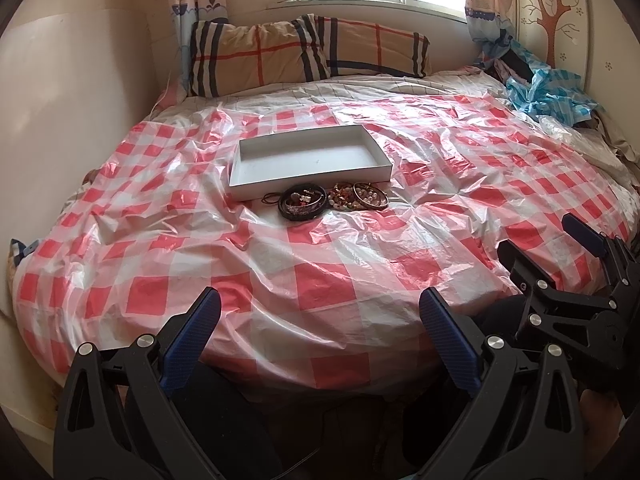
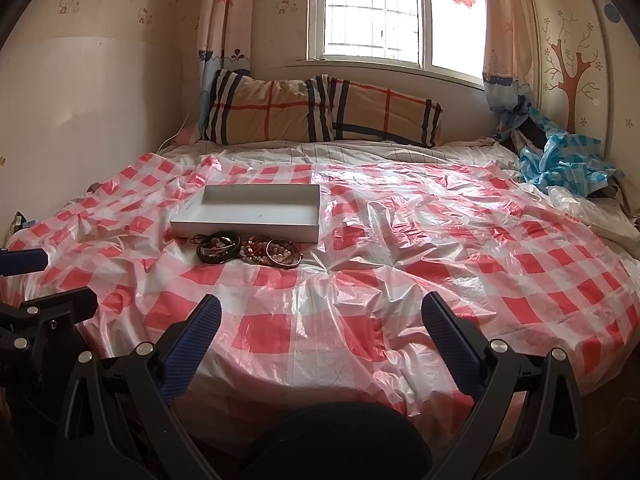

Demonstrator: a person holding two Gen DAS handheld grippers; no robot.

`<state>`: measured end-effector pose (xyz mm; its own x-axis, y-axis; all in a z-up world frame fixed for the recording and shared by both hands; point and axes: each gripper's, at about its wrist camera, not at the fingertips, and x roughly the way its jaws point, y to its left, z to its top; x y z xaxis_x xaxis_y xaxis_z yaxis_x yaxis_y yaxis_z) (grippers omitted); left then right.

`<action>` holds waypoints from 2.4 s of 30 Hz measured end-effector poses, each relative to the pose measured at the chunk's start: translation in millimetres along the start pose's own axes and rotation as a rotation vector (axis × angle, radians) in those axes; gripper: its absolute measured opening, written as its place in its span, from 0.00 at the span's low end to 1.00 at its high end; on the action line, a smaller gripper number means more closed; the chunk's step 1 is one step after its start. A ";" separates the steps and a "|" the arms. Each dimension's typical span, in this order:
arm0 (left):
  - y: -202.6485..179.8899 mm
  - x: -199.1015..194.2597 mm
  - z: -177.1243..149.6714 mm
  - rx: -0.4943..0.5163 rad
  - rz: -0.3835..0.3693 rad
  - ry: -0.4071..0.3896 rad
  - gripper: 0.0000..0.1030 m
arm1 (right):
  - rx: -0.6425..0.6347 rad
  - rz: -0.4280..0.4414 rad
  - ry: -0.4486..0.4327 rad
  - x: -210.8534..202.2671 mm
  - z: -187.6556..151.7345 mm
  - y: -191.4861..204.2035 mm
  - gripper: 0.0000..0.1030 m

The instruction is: Organize jewelry

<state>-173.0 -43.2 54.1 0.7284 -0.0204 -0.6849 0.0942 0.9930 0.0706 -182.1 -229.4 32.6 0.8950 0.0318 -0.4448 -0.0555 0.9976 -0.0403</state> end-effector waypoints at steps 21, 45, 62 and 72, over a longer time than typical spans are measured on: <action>19.8 41.4 6.8 -0.020 0.013 0.029 0.93 | -0.116 0.034 0.122 40.0 15.5 7.3 0.93; 41.7 246.3 90.5 -0.055 -0.002 0.164 0.93 | -0.113 0.065 0.469 241.0 34.3 -0.6 0.93; 54.6 265.3 83.3 -0.055 -0.139 0.214 0.51 | -0.214 0.168 0.566 298.2 27.4 24.8 0.93; 77.8 248.1 83.1 -0.058 -0.235 0.230 0.51 | -0.166 0.271 0.601 334.5 22.8 28.5 0.93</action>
<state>71.4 19.4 -50.0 0.5188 -0.2293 -0.8235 0.1973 0.9695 -0.1456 125.8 -188.9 -97.0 0.4415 0.1925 -0.8764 -0.3531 0.9352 0.0275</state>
